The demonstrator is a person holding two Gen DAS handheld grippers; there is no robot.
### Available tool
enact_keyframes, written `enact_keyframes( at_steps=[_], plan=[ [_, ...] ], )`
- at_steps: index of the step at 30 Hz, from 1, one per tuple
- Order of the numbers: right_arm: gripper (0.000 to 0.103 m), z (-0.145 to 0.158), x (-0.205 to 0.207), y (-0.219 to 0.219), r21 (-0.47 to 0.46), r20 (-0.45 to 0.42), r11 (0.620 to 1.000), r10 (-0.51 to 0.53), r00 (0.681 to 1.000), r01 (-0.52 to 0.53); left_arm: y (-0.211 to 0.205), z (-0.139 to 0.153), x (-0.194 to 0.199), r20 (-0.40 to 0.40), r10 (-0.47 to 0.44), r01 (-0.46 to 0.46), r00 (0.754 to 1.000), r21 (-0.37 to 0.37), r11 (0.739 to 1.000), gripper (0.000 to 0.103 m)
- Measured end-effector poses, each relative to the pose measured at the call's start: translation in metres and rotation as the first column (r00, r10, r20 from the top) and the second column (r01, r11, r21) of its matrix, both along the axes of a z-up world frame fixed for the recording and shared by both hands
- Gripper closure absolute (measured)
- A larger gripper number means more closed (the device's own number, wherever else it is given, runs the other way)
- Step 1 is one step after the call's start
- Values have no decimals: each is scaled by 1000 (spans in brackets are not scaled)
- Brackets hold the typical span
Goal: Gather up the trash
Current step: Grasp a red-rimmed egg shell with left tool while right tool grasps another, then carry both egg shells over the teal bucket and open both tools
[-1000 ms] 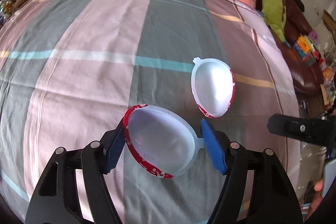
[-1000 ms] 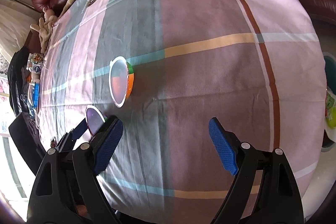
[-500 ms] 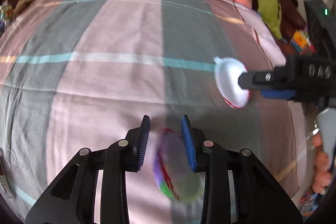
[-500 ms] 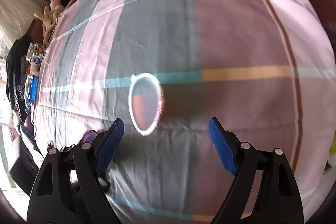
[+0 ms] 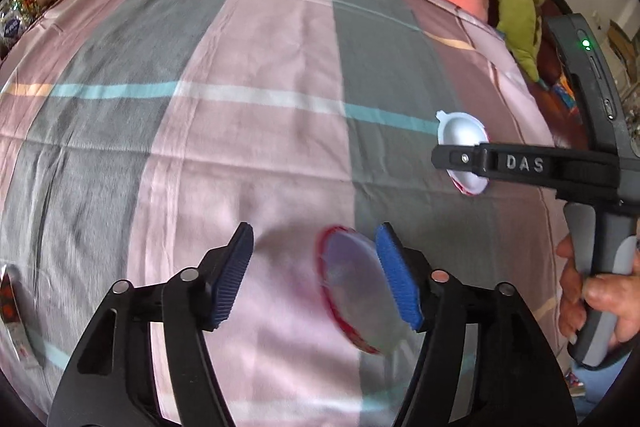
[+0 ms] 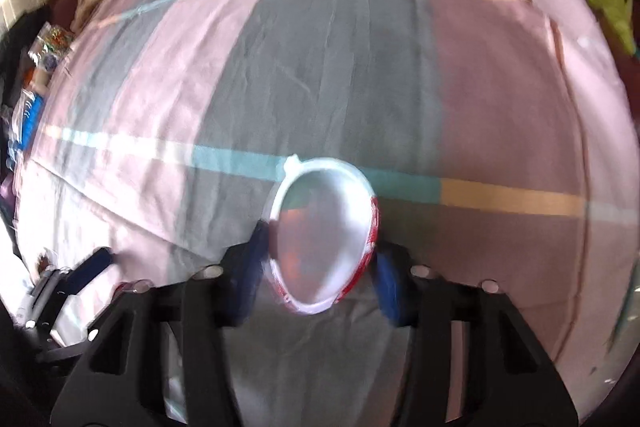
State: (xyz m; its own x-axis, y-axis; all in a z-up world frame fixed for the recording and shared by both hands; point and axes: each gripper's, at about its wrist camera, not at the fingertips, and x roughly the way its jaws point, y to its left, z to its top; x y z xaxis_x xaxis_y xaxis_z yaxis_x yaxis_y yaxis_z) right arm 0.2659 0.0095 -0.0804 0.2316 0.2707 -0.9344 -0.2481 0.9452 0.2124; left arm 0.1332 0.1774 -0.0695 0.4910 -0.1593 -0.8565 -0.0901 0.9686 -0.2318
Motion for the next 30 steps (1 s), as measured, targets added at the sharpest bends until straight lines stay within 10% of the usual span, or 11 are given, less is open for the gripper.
enact_keyframes(
  at_steps=[14,17,30],
  plan=[
    [58,18,-45,-54,109,-27,991,-69,997,72,-33,-12,-4,-14,9,-8,1000,126,992,33],
    [58,20,-57,-64,121,-26,989,-81,996,84,-38,-12,-4,-8,30,-28,1000,195,980,55],
    [58,35,-79,-94,187,-6,976,-113,994,113,-45,15,-20,50,2,-8,999,109,994,56]
  ],
)
